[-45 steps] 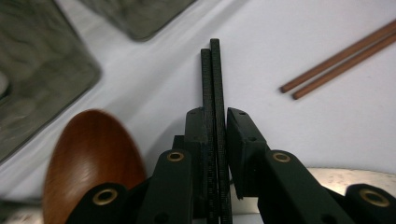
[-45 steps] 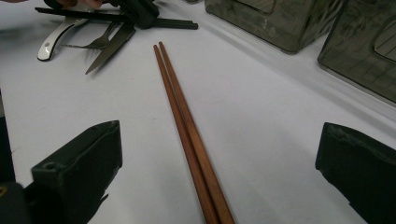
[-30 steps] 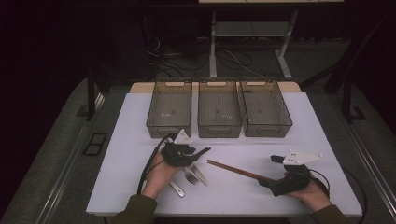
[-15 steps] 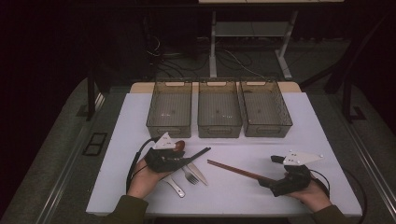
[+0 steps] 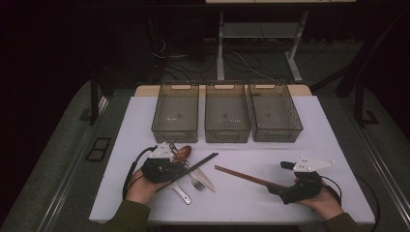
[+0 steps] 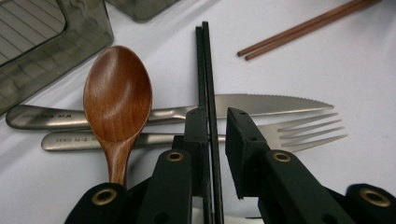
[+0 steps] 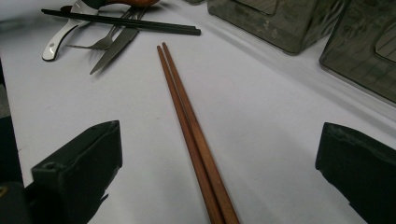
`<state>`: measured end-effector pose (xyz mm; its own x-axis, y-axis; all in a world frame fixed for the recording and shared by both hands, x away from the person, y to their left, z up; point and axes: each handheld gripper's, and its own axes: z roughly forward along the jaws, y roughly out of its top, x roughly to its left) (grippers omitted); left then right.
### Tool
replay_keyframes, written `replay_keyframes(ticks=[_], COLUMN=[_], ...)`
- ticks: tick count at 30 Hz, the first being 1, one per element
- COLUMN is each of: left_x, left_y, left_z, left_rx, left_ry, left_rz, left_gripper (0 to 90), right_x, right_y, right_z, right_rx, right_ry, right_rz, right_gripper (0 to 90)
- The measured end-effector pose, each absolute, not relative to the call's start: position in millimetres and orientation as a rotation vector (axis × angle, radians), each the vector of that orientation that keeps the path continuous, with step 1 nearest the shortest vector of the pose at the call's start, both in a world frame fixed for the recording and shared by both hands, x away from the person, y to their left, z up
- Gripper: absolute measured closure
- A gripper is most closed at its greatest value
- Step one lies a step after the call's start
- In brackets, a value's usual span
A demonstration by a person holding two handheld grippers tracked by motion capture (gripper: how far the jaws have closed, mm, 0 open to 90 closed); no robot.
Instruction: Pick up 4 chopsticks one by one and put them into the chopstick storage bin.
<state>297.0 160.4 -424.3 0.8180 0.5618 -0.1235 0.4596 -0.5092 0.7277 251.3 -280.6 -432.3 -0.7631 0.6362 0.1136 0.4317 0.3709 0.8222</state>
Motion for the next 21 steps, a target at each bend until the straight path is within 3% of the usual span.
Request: replay_keyframes(ticks=[21], left_x=[299.8], left_y=[159.3], left_z=[-430.7], left_rx=[2.262], left_ry=[0.749], left_rz=[0.162], left_gripper=[81.4], right_x=[251.7], right_y=[-280.6], right_z=[-432.7], right_rx=[0.957], right_ry=[2.408], right_rz=[1.337], right_gripper=[0.8])
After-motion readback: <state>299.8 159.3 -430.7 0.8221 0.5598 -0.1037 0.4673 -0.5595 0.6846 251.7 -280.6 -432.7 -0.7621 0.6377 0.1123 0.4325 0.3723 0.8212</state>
